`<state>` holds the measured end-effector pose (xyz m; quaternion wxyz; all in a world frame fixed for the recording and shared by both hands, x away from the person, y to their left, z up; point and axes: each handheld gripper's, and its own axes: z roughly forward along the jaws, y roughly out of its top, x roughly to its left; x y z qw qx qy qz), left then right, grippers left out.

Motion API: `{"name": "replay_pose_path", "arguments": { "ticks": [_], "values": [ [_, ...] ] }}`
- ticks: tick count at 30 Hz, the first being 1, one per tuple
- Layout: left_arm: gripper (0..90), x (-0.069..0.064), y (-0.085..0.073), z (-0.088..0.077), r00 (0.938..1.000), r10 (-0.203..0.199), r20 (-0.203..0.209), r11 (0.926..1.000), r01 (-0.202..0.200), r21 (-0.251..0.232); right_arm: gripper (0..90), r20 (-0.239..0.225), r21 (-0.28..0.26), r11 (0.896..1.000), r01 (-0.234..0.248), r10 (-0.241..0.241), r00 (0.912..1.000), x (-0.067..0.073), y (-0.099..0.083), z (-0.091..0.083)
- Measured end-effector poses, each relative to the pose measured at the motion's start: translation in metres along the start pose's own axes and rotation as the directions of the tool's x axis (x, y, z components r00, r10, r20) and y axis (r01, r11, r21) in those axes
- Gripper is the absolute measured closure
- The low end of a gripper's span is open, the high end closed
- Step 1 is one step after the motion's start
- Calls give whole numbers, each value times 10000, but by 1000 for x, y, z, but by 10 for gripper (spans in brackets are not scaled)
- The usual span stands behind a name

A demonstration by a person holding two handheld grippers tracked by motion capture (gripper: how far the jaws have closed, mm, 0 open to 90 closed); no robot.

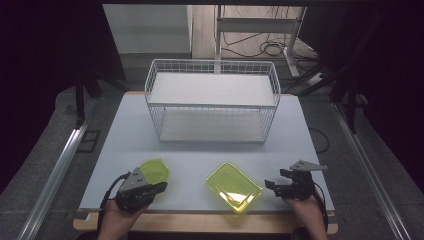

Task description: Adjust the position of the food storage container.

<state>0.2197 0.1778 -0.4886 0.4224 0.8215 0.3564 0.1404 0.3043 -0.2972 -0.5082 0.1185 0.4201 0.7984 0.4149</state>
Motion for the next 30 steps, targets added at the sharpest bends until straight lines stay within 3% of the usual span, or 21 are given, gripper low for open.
{"name": "replay_pose_path", "arguments": {
  "ticks": [3, 11, 22, 30],
  "values": [
    [900, 0, 0, 9, 9999, 25, -141, 9996, -21, 267, 183, -18, 4, 10000, 37, -37, 10000, 0, 0, 0],
    [900, 11, -4, 17, 9978, -544, -378, 9964, 567, 629, 183, 10, -29, 10000, 27, -27, 10000, -1, 0, 0],
    [900, 34, -9, 12, 9870, -1411, -764, 9891, 1438, 309, 183, -52, 30, 10000, -5, 5, 10000, 0, 0, 0],
    [900, 55, -14, 5, 9781, -1705, -1190, 9843, 1746, 249, 183, -64, 57, 10000, -1, 1, 10000, 0, 0, 1]
  ]
}}
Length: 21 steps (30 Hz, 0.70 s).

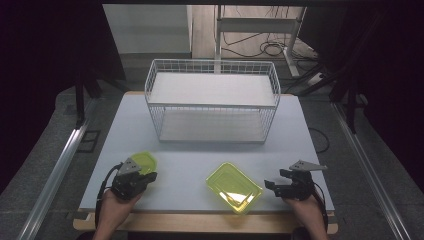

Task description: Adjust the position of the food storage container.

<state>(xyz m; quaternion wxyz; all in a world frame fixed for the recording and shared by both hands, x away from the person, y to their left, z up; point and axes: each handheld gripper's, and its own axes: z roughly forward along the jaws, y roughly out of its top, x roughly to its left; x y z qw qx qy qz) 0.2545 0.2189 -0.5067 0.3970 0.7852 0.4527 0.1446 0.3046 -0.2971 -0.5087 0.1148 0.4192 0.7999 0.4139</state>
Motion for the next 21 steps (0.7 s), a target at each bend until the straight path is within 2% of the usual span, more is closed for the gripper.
{"name": "replay_pose_path", "arguments": {
  "ticks": [7, 8, 10, 13, 17, 19, 21],
  "values": [
    [900, 19, 0, -2, 9989, -383, -285, 9993, 382, -55, 191, -50, 89, 10000, -36, 36, 10000, 1, 0, 1],
    [900, 22, 0, -3, 9989, -379, -272, 9993, 377, -88, 191, -48, 97, 9999, -36, 36, 10000, 1, 0, 1],
    [898, 23, -2, -4, 9978, -653, -95, 9978, 651, -150, 193, -42, 95, 10000, -27, 27, 10000, 1, 0, 1],
    [895, 21, -1, -6, 9984, -564, 90, 9980, 566, -273, 225, -58, 70, 10000, -35, 36, 10000, 1, 1, 0],
    [886, 9, 2, -5, 9990, -115, 423, 9989, 134, -452, 365, -143, -161, 9999, 18, -21, 9999, 4, 3, -8],
    [881, 2, 3, -3, 9983, 28, 577, 9991, -4, -419, 482, -73, -151, 9998, 97, -98, 9999, 8, 5, -15],
    [879, -4, 4, 0, 9972, 179, 729, 9990, -148, -416, 635, 22, -57, 9995, 322, -322, 9995, 12, 7, -22]
  ]
}}
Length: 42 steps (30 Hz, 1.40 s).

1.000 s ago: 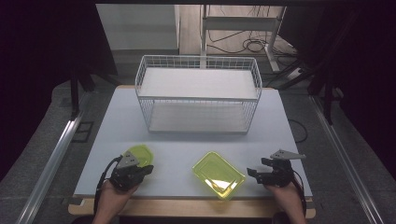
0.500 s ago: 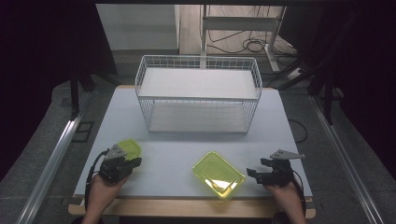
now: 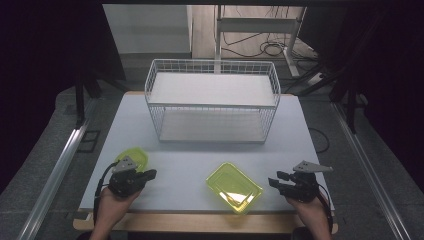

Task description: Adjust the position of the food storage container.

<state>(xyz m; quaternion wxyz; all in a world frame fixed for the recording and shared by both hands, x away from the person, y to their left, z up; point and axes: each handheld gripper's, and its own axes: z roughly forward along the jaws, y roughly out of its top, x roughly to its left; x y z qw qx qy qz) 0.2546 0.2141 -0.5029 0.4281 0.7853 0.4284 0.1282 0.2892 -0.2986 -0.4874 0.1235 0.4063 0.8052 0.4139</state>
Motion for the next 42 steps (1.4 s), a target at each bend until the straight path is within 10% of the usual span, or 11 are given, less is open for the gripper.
{"name": "replay_pose_path", "arguments": {
  "ticks": [5, 12, 18, 27, 42],
  "values": [
    [875, -11, 1, 7, 9993, 271, 265, 9996, -273, 68, 891, -364, 438, 9988, 206, -190, 9992, 21, 4, -10],
    [868, -18, 15, 24, 9954, 478, 832, 9988, -486, 78, 893, -907, 1452, 9882, 498, -369, 9952, 49, -15, -9],
    [857, -31, 36, 55, 9812, 1401, 1331, 9877, -1480, 515, 892, -1087, 1898, 9784, 824, -625, 9921, 58, -14, 4],
    [857, -45, 55, 90, 9666, 1810, 1813, 9789, -1950, 619, 891, -1093, 2034, 9765, 711, -495, 9928, 42, -1, 24],
    [844, -48, 43, 99, 9709, 1734, 1653, 9712, -1965, 1351, 889, -1597, 2204, 9695, 1069, -722, 9845, 26, 31, 65]
  ]
}}
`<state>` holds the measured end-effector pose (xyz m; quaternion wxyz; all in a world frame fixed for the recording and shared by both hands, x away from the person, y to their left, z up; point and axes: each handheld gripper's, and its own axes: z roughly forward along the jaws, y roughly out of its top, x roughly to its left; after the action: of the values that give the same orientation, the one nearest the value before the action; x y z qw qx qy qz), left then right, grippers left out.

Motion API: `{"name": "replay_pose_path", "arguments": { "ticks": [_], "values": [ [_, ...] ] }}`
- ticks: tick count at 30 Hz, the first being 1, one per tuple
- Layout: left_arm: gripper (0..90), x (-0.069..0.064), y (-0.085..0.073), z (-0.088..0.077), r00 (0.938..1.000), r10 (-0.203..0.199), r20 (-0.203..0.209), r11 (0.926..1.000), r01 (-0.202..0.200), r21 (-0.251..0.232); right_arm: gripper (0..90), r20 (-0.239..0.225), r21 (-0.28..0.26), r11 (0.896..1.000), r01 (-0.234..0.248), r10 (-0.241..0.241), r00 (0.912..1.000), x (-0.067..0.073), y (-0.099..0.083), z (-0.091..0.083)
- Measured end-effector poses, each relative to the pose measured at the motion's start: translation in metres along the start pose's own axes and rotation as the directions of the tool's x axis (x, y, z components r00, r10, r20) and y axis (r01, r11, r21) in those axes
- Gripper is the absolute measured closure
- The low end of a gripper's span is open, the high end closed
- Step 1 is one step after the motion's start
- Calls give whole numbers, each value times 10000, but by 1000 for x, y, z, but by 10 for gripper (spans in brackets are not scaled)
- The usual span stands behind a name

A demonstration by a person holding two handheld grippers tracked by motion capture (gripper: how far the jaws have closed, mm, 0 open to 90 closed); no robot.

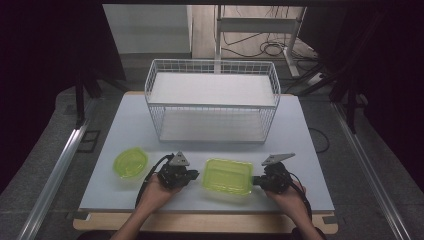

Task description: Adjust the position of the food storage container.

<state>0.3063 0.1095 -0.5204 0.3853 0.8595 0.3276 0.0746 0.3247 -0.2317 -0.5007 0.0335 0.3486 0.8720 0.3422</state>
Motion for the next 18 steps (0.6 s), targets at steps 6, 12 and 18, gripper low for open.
{"name": "replay_pose_path", "arguments": {
  "ticks": [6, 12, 18],
  "values": [
    [845, 1, -7, -5, 9995, -26, -299, 9998, 33, 215, 887, -266, 208, 9993, 309, -303, 9992, 0, 15, 18],
    [847, 3, -13, -10, 9989, -166, -431, 9994, 179, 300, 886, -356, 210, 9979, 617, -609, 9975, 2, 29, 30],
    [834, 4, -15, -20, 9972, -189, -729, 9996, 204, 208, 849, -123, 97, 9978, 660, -659, 9978, 0, 24, 29]
  ]
}}
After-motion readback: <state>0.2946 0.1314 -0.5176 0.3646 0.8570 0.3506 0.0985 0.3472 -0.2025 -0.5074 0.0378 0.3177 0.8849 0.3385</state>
